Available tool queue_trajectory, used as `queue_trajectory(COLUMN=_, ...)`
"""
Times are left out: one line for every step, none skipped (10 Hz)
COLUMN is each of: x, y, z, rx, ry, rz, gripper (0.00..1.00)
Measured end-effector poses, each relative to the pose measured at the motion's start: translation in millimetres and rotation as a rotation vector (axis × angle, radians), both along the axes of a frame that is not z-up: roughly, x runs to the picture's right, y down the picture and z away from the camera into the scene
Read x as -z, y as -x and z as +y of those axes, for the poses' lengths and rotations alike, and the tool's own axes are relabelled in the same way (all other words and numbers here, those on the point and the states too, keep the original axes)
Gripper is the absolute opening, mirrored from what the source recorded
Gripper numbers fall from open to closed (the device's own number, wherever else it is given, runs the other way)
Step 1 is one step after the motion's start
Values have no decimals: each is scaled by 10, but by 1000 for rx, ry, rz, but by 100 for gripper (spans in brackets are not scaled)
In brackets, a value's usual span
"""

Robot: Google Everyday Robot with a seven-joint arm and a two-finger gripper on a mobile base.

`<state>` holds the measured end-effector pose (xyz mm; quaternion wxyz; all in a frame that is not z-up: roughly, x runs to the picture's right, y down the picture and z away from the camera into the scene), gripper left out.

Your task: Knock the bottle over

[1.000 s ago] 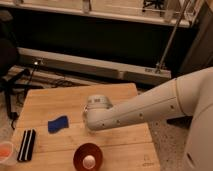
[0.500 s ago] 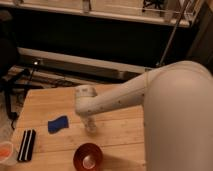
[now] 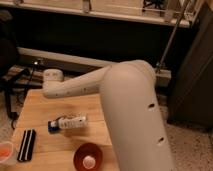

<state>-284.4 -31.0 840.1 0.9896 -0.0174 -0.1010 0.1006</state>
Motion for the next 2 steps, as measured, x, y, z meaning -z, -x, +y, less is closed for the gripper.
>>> queue_trajectory(x=11, y=81, z=-68, rx=2, ry=-8, rz=-9, gripper=6)
queue_trajectory(x=22, y=122, z=-92, rx=2, ry=-10, rz=-15, gripper=6)
